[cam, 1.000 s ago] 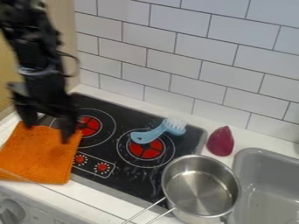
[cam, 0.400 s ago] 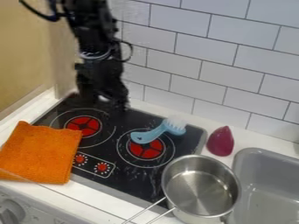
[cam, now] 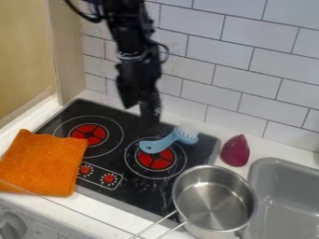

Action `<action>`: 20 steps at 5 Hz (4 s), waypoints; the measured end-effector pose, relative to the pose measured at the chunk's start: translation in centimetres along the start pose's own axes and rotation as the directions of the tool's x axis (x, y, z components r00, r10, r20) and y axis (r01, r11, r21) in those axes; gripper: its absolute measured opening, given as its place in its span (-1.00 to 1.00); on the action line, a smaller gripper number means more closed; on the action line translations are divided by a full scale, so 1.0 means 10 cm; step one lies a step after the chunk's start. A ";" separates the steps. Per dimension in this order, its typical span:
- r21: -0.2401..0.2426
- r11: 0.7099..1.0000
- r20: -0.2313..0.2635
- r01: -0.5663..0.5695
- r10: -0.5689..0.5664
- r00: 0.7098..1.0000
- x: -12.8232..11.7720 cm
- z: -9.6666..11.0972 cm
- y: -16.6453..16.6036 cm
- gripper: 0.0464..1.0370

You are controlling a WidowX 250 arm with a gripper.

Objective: Move the blue brush to the bottom of the stove

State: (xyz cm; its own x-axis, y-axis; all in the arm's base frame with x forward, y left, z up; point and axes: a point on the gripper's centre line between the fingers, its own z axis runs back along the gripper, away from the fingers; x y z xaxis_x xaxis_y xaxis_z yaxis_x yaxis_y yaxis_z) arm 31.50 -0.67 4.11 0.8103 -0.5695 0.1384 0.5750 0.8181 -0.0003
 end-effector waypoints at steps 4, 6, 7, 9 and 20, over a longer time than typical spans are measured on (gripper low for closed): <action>-0.060 0.976 -0.054 0.208 -0.211 0.976 0.39 -0.24 -0.35 0.92; -0.027 0.977 -0.105 0.213 -0.215 0.971 0.47 -0.34 -0.34 0.92; -0.021 0.979 -0.121 0.201 -0.202 0.972 0.46 -0.39 -0.32 0.92; -0.015 0.985 -0.139 0.172 -0.172 0.975 0.48 -0.46 -0.28 0.79; -0.138 0.725 -0.066 0.674 -0.686 0.725 -0.71 -0.05 -0.55 0.44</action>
State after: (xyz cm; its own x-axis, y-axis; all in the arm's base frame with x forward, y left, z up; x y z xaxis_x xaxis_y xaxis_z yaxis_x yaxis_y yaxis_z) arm 22.61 -1.15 2.61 0.2000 -0.9791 0.0355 0.9792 0.1985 -0.0432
